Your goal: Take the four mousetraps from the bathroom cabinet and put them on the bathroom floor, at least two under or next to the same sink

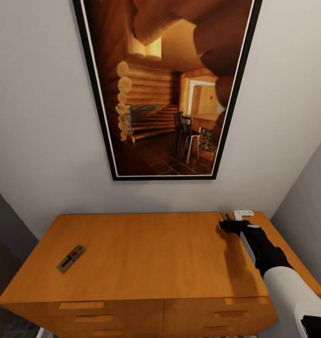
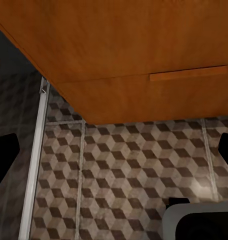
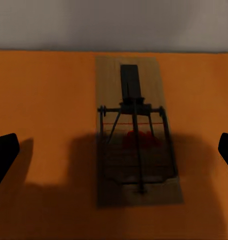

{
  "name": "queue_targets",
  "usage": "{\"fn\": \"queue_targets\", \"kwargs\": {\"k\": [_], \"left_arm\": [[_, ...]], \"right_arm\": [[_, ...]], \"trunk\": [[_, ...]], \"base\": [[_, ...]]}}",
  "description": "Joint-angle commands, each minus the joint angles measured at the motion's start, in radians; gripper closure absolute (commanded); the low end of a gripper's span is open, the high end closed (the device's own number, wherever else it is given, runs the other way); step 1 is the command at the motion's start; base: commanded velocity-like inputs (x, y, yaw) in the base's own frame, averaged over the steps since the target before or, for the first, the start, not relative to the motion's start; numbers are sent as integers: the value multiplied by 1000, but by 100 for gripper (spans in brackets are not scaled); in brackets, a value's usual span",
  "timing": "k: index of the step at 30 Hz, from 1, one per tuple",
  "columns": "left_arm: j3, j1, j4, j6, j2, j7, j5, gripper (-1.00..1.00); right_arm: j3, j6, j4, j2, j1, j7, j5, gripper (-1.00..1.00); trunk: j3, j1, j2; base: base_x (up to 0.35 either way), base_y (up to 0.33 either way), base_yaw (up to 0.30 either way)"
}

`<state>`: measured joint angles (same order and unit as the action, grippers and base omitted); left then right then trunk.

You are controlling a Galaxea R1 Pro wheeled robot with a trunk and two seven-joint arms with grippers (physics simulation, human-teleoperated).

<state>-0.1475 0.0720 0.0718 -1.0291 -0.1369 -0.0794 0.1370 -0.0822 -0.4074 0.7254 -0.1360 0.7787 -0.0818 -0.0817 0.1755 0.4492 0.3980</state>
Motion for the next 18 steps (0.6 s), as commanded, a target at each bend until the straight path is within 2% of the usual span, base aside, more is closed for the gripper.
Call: {"fn": "queue_targets", "kwargs": {"k": [1,12,15,18], "left_arm": [[-9,2,3,-5,0,-5,4,-100],[-9,2,3,-5,0,-5,4,-100],[-9,2,3,-5,0,-5,4,-100],[-9,2,3,-5,0,-5,4,-100]], "right_arm": [[-4,-5,2,1,1,-9,-9,-100],[-4,-3,2,1,1,-13,-6,-100],[-3,-1,2,1,1,-31,-6,-100],[-4,-1,2,0,1,-90,-6,-100]], "trunk": [[2,1,2],[2,1,2],[2,1,2],[2,1,2]], "base": [[141,0,0],[152,-2,0],[171,-47,0],[76,-21,0]]}}
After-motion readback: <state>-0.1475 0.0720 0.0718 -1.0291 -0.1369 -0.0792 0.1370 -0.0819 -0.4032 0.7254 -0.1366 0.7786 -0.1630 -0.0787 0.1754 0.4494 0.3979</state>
